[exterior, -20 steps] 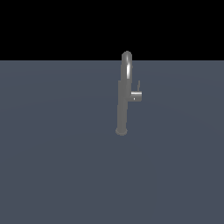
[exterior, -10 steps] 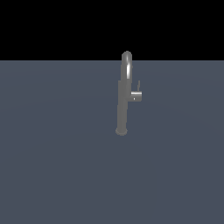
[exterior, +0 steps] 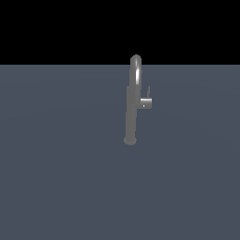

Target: Turn on the faucet by rotating a designated handle.

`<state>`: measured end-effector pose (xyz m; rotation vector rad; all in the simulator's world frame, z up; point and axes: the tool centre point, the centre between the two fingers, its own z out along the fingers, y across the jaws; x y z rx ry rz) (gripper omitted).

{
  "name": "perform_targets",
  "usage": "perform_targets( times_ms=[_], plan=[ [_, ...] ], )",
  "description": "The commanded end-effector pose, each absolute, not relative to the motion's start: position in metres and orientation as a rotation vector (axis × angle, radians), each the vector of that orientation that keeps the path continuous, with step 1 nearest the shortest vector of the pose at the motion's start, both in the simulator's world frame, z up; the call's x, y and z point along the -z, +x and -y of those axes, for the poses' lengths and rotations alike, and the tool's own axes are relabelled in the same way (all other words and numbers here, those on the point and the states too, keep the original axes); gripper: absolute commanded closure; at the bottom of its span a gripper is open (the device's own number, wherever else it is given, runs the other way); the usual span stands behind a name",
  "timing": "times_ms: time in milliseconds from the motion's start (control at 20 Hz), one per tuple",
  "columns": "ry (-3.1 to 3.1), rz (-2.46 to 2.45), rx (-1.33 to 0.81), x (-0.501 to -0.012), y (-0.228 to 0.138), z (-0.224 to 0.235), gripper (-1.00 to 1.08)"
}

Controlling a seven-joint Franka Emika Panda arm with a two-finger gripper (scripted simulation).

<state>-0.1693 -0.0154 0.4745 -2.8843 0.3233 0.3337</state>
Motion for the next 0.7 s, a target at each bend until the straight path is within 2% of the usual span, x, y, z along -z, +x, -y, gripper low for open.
perform_targets(
  times_ms=[0, 650],
  plan=[
    [-2.831, -0.379, -0.383, -0.47, -0.155, 0.018, 1.08],
    [-2.513, -0.648, -0.627, -0.438, -0.086, 0.037, 1.08]
  ],
)
